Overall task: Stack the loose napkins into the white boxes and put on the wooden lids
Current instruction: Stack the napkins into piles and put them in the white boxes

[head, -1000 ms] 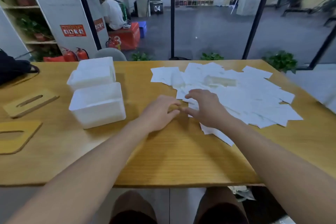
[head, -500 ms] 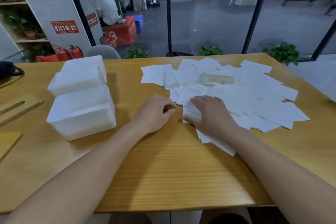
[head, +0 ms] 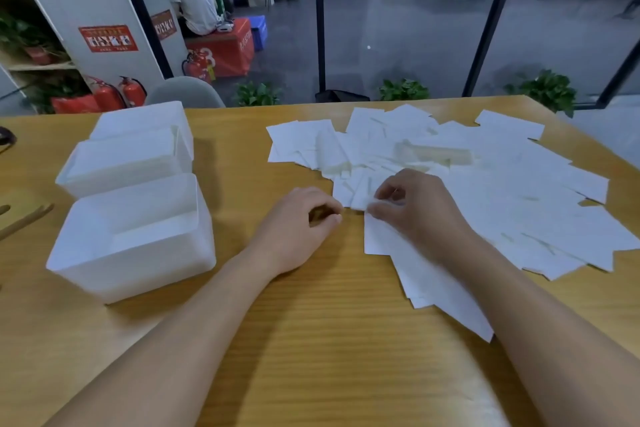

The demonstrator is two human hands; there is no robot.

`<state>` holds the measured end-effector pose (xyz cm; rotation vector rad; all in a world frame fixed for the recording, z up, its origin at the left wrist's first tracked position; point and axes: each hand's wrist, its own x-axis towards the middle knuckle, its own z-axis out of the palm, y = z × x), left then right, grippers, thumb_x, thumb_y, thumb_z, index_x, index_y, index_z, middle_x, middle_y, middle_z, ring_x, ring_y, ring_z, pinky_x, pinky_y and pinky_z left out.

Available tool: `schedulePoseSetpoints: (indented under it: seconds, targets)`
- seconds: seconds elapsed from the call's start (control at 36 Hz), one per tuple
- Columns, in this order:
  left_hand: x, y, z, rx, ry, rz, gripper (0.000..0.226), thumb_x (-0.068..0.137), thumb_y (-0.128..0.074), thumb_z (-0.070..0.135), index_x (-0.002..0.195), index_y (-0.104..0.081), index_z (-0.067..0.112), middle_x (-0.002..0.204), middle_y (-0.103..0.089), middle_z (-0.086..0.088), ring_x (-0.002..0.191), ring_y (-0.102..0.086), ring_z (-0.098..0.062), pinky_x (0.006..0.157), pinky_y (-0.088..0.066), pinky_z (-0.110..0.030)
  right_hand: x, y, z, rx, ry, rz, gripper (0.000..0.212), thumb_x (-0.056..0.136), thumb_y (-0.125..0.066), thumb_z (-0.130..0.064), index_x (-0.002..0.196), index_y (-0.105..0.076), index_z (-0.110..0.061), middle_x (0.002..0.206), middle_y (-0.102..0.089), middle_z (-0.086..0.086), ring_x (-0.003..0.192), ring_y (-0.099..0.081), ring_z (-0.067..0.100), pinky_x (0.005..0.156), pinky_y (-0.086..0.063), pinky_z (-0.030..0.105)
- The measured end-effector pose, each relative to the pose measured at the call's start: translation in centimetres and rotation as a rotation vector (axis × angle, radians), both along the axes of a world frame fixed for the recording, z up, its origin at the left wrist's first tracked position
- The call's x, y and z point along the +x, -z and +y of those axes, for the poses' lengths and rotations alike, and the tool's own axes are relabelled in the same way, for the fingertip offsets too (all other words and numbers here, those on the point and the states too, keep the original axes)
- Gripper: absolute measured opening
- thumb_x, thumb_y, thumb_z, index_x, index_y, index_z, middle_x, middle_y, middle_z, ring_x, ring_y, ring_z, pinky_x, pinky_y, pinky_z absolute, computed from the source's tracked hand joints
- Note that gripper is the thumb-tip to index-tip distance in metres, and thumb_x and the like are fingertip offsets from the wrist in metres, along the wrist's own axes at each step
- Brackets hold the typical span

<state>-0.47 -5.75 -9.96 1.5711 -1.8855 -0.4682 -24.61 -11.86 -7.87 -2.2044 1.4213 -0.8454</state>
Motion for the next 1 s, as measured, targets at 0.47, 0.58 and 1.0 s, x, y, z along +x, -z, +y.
schedulePoseSetpoints:
  seconds: [0.47, 0.58, 1.0]
  targets:
    - [-1.9, -3.3, 3.2, 0.316, -0.047, 0.949, 0.049, 0.113, -0.042, 0.058, 0.144, -0.057, 0.023, 0.113, -0.082, -0.013, 0.104, -0.081, -0.032, 0.084, -0.062, -0.040, 1.3, -1.5, 3.3, -0.095, -0.313, -0.302, 0.008, 0.097, -0.083, -0.026, 0.089, -0.081, -0.023, 0.097, -0.077, -0.008, 0.099, -0.073, 0.017, 0.085, -0.052, 0.023]
    - [-1.4, -2.8, 3.0, 0.366, -0.041, 0.979, 0.039, 0.109, -0.062, 0.048, 0.142, -0.058, 0.027, 0.121, -0.079, -0.017, 0.111, -0.079, -0.032, 0.098, -0.062, -0.047, 2.1, -1.0, 5.1, 0.057, -0.549, -0.201, 0.006, 0.095, -0.085, -0.025, 0.098, -0.083, -0.021, 0.108, -0.078, -0.007, 0.105, -0.074, 0.021, 0.098, -0.055, 0.040]
    - [1.1, -2.9, 3.0, -0.052, 0.015, 0.274, 0.024, 0.103, -0.075, 0.014, 0.120, -0.081, 0.030, 0.117, -0.078, 0.020, 0.113, -0.072, -0.003, 0.094, -0.056, -0.020, 0.5, -0.1, 1.5, -0.036, -0.240, 0.093, 0.062, 0.094, -0.077, -0.054, 0.149, -0.057, -0.037, 0.128, -0.068, -0.018, 0.125, -0.059, 0.005, 0.114, -0.044, 0.036]
